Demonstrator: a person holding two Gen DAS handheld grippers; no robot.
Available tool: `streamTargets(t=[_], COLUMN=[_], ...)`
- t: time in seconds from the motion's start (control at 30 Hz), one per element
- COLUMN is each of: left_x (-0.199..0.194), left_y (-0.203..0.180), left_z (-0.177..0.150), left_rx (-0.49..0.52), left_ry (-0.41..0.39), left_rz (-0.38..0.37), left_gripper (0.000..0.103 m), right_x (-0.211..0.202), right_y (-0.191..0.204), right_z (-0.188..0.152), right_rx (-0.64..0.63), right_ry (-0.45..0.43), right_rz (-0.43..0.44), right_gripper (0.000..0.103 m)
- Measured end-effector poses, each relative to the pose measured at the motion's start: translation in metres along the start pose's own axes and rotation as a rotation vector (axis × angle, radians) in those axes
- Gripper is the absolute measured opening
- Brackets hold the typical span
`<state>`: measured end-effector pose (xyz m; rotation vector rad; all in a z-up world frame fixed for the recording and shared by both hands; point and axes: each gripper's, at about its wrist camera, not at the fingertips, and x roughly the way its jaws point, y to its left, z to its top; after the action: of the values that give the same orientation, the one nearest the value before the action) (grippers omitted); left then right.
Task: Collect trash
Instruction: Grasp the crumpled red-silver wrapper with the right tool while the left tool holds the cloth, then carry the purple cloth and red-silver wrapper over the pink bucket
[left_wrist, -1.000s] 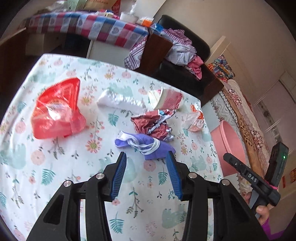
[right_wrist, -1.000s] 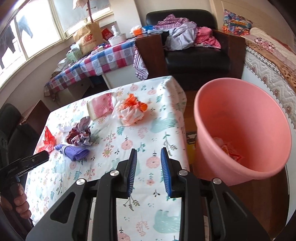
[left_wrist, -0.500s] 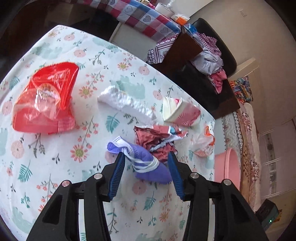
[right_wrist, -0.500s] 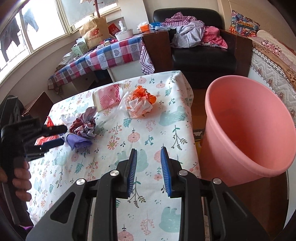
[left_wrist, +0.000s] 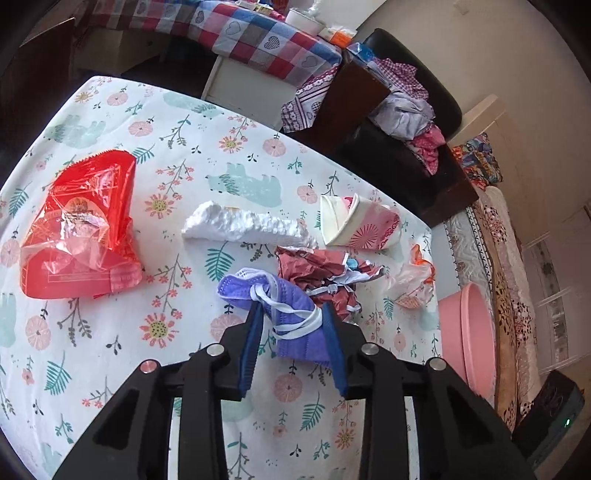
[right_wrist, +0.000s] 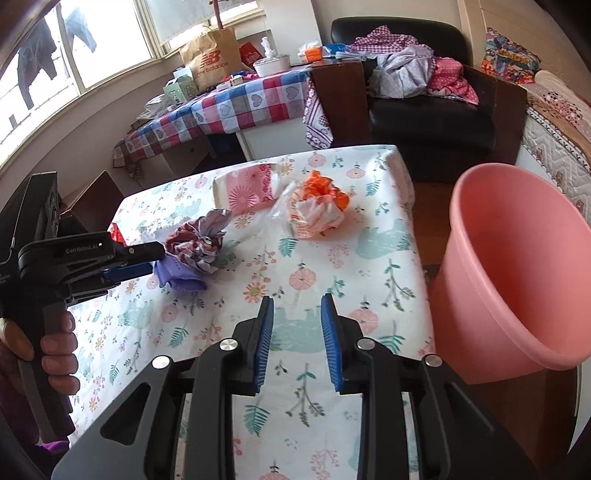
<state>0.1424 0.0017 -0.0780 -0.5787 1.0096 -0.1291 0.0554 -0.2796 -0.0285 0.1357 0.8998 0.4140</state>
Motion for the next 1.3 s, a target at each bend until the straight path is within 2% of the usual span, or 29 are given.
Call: streamTargets(t=[0.07,0.37,0.4,0.43,0.47,0.5,0.8,0.9,0.97,1.03,1.3], left_x=[-0.007,-0.042,-0.044,-0.046,-0.047,-0.047,-0.044,-0.044,-0.044,-0.044,-0.053], left_y=[0.004,0.022,0.023,0.026,0.027,0.027,0.028,0.029,0.029,0.028,0.02], left_z=[-0.002,-0.013,-0.015,-0.016,-0.016,-0.017,-0.02,-0.021,-0.02,-0.021,-0.028], left_rx=[0.007,0.076,0.078,0.078,0.079,0.081,0.084,0.084,0.084,0.086,0.12], left_ry=[-0.008,-0.093,-0.093,-0.093,-0.094,-0.094,-0.081,-0.081,-0.082,-0.084,-0.098], left_rz=[-0.012,0.036,0.035,0.033,0.031,0.028,0.014,0.014,0.014,0.015,0.002], left_gripper=[0.029,0.029,0.029,0.029,0.029,0.029,0.029,0.029,0.029,0.029,0.029], right_x=[0.005,0.05,0.056,0.063,0.066,0.07,0.102,0.101,0.1,0.095,0.061], right_y=[0.006,0.04,0.043,0.048,0.05,0.053,0.064,0.067,0.066,0.067,0.056], right_z=[0.007,0.027,0.029,0.031,0.032,0.034,0.04,0.038,0.036,0.033,0.017], right_rx=[-0.005,0.025,0.028,0.033,0.037,0.041,0.025,-0.001,-0.008,-0.022,-0.037], right_ry=[0.003,0.082,0.093,0.103,0.104,0.102,0.136,0.122,0.126,0.115,0.076], right_rz=[0.035,0.217,0.229,0.239,0.246,0.249,0.188,0.192,0.202,0.189,0.153], right_gripper=[0.027,0.027,0.029,0.042,0.047,0.05,0.05,0.049,0.038,0.036,0.035])
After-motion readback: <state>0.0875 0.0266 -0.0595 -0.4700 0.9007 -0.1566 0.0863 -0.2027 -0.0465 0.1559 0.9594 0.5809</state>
